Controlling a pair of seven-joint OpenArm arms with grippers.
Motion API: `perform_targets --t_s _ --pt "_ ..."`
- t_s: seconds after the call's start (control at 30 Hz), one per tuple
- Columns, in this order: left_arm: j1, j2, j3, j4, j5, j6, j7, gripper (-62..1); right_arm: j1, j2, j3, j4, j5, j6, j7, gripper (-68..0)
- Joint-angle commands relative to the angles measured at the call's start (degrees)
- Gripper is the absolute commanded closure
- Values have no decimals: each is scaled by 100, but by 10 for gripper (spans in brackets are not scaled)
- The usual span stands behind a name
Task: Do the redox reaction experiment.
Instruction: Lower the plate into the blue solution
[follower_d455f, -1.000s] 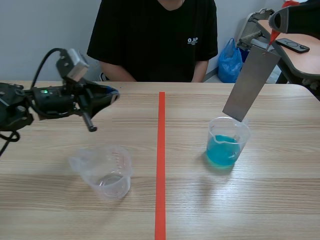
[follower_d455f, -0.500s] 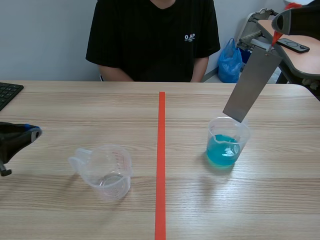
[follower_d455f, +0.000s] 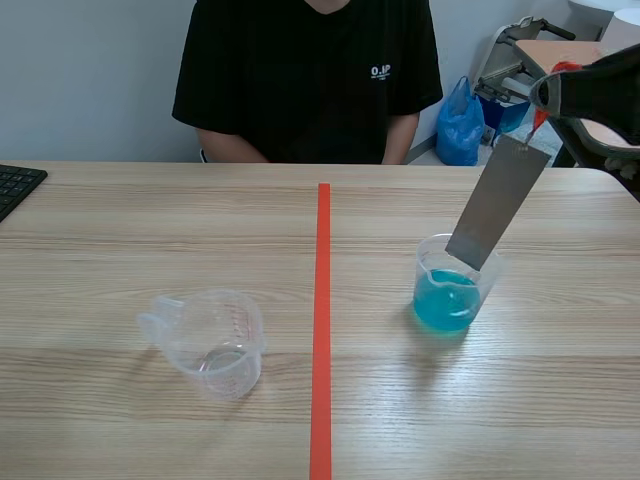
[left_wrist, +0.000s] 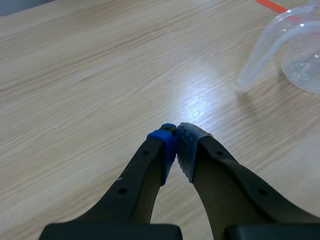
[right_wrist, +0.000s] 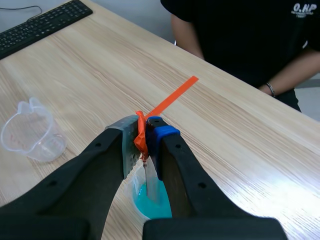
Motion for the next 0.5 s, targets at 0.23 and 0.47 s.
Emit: perform_targets --t_s 0.23,0.47 --pt "957 466 -887 323 85 -9 -107 -29 85 -448 -363 -420 -907 22 446 -15" --pt "1670 850 -1390 549 184 -9 -297 -29 94 -732 -651 -820 -1617 22 782 -15"
